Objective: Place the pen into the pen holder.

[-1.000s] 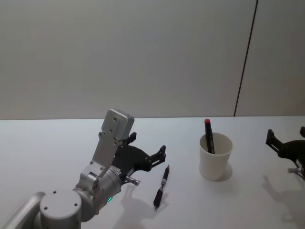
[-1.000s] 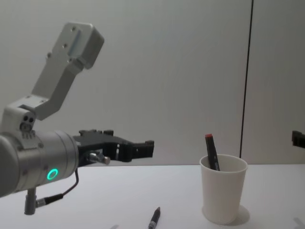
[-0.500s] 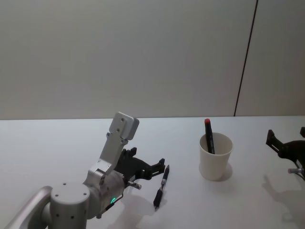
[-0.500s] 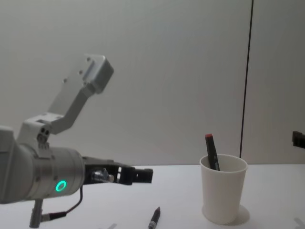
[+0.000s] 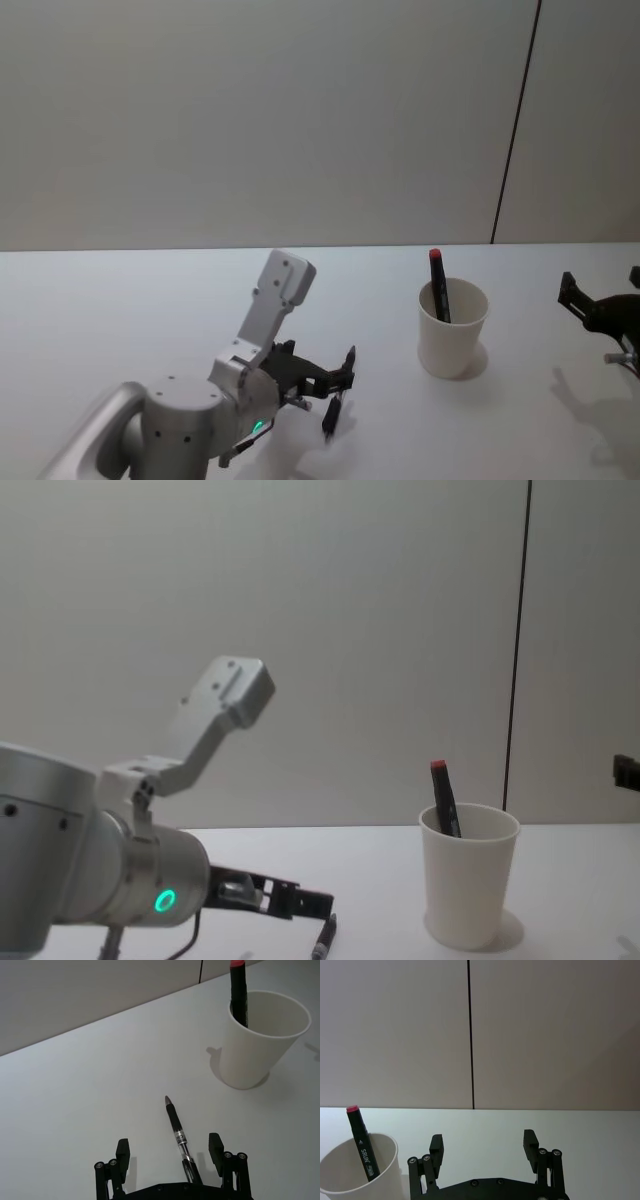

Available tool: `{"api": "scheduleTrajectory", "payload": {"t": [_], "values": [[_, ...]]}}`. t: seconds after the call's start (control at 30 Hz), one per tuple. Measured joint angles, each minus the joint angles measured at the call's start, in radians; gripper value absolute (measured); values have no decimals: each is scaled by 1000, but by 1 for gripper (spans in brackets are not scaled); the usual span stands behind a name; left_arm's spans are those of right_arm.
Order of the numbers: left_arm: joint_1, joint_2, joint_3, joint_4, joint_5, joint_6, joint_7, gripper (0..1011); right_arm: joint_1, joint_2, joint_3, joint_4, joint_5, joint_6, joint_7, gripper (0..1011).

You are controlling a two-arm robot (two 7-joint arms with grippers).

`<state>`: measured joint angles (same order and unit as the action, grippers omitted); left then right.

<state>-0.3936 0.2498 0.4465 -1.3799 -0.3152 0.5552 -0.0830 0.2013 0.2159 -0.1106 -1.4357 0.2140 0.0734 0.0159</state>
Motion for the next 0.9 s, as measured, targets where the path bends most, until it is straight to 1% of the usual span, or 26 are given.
{"api": "scheduleTrajectory", "payload": {"t": [0.13, 0.3, 0.67, 0.73, 0.77, 0.83, 0.9], "values": [[-13, -14, 7, 25, 12, 18, 0, 1004, 0, 0, 0, 0, 0, 0, 0, 1002], [-34, -37, 21, 72, 38, 45, -6, 1004, 0, 0, 0, 0, 0, 0, 0, 1002], [-61, -67, 37, 137, 73, 68, -23, 1004, 0, 0, 0, 0, 0, 0, 0, 1002], [-66, -72, 39, 147, 79, 71, -27, 973, 0, 0, 0, 0, 0, 0, 0, 1002], [-66, -72, 39, 147, 79, 71, -27, 973, 0, 0, 0, 0, 0, 0, 0, 1002], [-72, -78, 42, 158, 88, 78, -31, 905, 0, 0, 0, 0, 0, 0, 0, 1002], [-75, -80, 43, 163, 95, 82, -33, 889, 0, 0, 0, 0, 0, 0, 0, 1002]]}}
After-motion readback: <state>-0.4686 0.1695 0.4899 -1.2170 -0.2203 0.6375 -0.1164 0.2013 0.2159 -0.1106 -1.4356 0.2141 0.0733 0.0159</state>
